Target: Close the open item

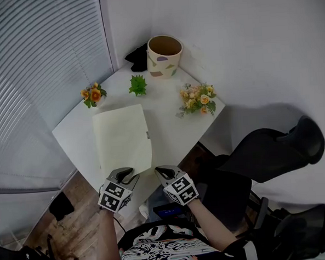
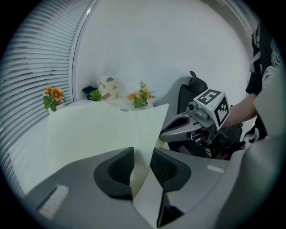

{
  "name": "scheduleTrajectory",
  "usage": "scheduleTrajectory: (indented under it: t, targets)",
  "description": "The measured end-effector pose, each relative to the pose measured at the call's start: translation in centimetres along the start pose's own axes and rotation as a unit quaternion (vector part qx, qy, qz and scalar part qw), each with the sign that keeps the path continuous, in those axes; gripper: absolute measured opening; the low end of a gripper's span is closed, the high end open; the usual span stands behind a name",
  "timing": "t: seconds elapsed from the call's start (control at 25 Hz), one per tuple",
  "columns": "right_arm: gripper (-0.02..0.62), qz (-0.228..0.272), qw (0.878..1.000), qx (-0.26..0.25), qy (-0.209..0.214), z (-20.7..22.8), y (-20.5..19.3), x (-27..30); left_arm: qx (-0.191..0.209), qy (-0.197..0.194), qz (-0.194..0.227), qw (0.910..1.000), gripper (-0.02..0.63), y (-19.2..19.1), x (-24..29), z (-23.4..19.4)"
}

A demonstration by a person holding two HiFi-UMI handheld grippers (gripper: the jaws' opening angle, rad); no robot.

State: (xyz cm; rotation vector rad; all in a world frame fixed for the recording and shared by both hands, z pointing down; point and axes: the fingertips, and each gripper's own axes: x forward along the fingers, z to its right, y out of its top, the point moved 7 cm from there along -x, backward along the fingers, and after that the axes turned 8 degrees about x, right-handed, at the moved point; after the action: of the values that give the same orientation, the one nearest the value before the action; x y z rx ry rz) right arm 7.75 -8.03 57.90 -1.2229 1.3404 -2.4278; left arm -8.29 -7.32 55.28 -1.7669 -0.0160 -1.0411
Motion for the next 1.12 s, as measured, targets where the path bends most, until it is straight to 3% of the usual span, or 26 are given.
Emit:
scheduleTrajectory:
  t: [0.68, 1.12]
  targets:
    - [0.003, -0.002, 1.000, -0.005, 0.005, 0.0, 0.1, 0.0, 0.044, -0.029, -0.080, 0.9954, 0.123, 0.4, 1.2, 0.3]
    - [0.003, -0.004, 1.000, -0.003, 0.005, 0.0, 0.0, 0.0, 0.112, -0.050, -0.176, 0.9766, 0.133, 0.7, 2.3, 0.8]
